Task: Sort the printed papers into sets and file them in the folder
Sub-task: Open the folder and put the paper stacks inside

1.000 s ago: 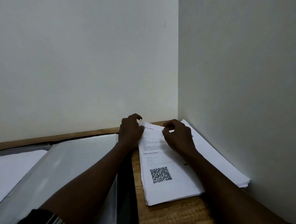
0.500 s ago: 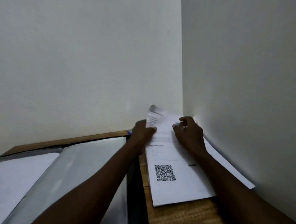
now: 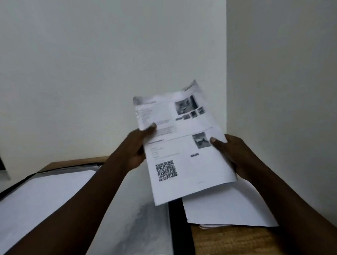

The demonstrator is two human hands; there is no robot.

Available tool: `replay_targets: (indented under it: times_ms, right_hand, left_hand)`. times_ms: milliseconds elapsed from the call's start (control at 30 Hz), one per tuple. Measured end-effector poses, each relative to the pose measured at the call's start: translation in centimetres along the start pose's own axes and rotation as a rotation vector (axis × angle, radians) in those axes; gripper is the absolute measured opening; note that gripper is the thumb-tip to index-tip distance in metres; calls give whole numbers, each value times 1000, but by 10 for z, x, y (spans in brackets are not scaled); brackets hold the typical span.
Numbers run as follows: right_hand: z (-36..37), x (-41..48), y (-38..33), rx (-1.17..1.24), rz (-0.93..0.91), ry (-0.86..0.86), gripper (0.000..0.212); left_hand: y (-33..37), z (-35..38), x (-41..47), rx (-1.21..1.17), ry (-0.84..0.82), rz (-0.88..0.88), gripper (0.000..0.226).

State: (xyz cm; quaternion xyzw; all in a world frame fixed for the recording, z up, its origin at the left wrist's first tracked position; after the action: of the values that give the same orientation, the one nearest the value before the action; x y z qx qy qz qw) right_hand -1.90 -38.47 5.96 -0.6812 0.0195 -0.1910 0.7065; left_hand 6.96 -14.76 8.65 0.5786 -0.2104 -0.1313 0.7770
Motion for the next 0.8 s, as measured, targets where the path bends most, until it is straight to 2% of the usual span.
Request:
replay_targets:
  times_ms: [67, 133, 267, 367, 533, 700, 800]
  right_hand:
    - [1, -2, -7, -18, -125, 66, 9]
    - [9, -5, -8, -53, -184, 59, 13]
    - [35, -13, -23, 20, -235, -20, 29]
    - [54, -21, -32, 40, -287, -40, 24]
    - [77, -33, -25, -9, -259, -84, 16]
    - [80, -39, -12, -108, -207, -31, 37]
    - [77, -36, -17, -172, -213, 57, 36]
  left_hand:
    - [-10, 2, -9, 107, -53, -29, 44]
    - [-10, 5, -15, 139, -77, 23, 39]
    - [19, 5, -30, 251, 24, 237, 33]
    - [37, -2, -43, 299, 110, 300, 29]
    - [30, -26, -60, 312, 187, 316, 36]
    - [7, -35, -69, 325, 221, 288, 46]
    - [10, -37, -64, 289, 236, 277, 35]
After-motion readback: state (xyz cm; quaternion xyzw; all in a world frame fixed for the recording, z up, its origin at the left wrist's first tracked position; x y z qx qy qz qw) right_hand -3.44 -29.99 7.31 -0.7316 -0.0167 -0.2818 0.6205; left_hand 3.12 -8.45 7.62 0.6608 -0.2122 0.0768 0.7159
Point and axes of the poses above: each hand's wrist, its own x-axis towards the middle knuckle, its own z-axis out of the palm, y = z × x, the point moved 6 cm from there along x, towards the middle knuckle, and after that the axes turned 3 degrees about z, right-handed, at the moved point
